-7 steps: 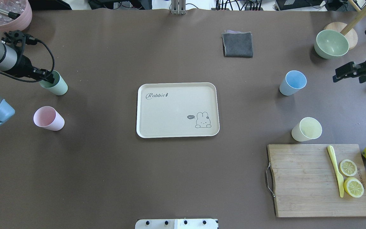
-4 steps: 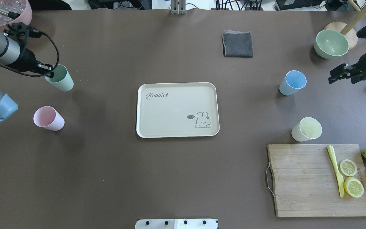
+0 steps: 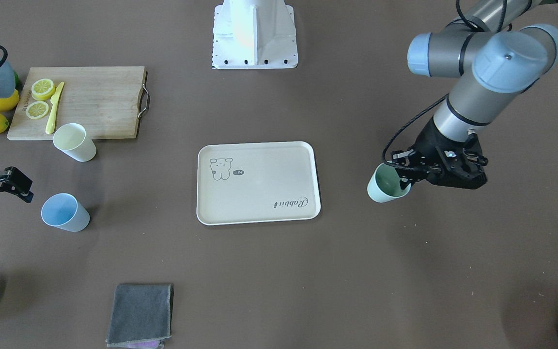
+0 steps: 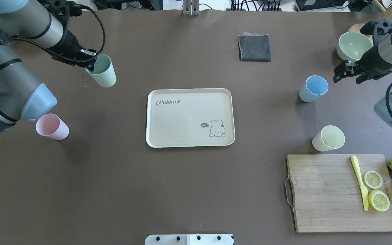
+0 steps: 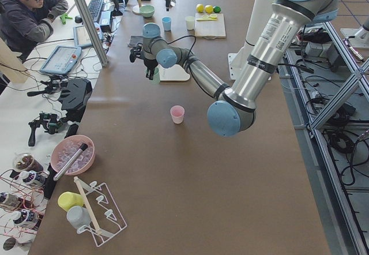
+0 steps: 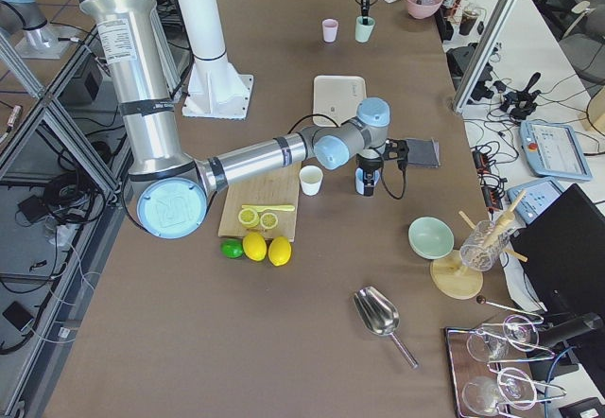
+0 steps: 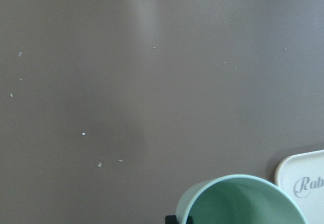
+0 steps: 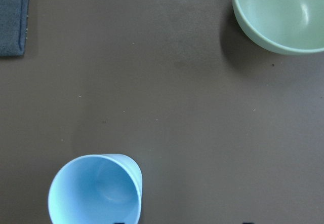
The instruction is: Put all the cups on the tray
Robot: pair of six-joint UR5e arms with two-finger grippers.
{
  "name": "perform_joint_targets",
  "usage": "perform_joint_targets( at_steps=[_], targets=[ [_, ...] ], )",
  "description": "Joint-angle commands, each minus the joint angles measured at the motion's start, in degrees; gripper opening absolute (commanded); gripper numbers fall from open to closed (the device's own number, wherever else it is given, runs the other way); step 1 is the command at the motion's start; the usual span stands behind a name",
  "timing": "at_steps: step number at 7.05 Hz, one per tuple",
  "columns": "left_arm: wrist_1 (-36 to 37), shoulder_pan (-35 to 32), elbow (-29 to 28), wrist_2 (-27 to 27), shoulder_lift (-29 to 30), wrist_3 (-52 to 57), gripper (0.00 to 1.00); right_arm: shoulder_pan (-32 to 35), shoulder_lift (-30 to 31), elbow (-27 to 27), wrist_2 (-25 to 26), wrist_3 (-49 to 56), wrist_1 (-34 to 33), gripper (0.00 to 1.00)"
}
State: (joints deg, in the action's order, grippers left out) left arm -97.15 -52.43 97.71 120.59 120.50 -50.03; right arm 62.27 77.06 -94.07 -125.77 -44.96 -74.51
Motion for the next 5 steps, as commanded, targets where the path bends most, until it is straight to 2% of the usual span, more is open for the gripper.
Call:
perform_joint_targets(
  at_steps=[1, 2, 3, 4, 5],
  targets=[
    [0.6, 6.8, -0.2, -5.5, 4.2, -7.5, 0.0, -2.8, -2.8, 2.8, 1.1, -3.0, 0.4, 0.84],
    [0.6, 7.9, -0.3, -5.8, 4.8, -8.9, 0.0, -3.3, -3.8, 5.5, 2.1, -2.9, 0.7, 0.82],
    [0.6, 9.0, -0.2, -6.8, 4.9, -9.3, 0.0, -4.2, -4.0, 5.7, 4.1, -2.9, 0.6, 0.69],
    [0.5, 10.8, -0.8, -8.7, 5.3, -10.4, 0.0, -5.0, -3.9, 6.3, 5.1, -3.0, 0.6, 0.21],
    [0.5, 12.3, -1.4, -9.9, 5.5, -11.0, 0.0, -5.1, -3.9, 6.2, 5.2, -4.0, 0.6, 0.0]
  ],
)
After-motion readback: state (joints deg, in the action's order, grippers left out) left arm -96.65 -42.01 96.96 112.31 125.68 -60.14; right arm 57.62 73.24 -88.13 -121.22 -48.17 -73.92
